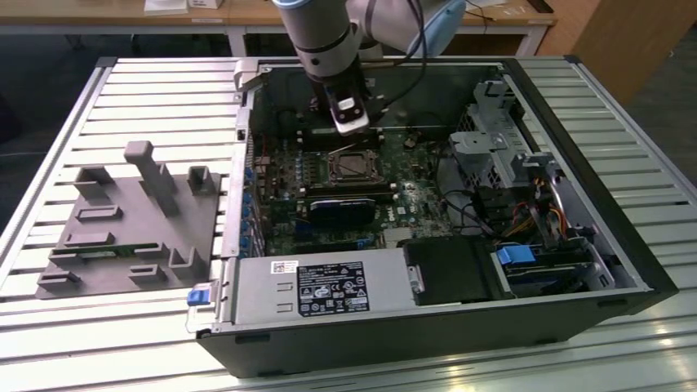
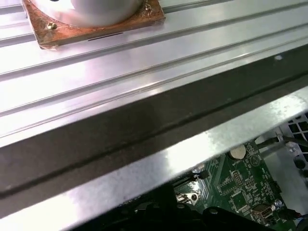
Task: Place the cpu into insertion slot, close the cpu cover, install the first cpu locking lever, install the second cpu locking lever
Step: 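Install the first cpu locking lever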
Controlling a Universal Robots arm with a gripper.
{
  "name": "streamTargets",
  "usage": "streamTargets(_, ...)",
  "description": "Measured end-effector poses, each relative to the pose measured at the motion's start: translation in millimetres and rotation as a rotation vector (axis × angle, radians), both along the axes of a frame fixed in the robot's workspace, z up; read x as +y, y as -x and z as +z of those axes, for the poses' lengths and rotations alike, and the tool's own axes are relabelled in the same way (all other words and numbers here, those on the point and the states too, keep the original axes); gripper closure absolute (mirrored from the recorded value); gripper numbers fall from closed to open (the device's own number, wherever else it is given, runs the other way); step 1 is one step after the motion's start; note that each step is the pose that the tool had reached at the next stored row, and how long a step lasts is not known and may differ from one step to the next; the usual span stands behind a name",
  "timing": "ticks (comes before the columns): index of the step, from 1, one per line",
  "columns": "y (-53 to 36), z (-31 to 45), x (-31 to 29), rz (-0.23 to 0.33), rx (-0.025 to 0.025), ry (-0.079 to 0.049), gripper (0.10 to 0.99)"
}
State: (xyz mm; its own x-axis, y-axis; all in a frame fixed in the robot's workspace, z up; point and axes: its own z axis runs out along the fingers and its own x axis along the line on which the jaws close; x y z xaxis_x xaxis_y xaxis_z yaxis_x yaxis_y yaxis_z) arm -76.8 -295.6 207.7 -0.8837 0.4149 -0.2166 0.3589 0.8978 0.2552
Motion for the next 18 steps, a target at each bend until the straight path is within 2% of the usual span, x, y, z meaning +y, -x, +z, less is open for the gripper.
streamTargets(11,0.0,-6.5,0.5,-0.055,0.0001,0.003,0.98)
streamTargets(18,-0.5,-10.8,0.9,-0.071,0.0,0.009,0.98)
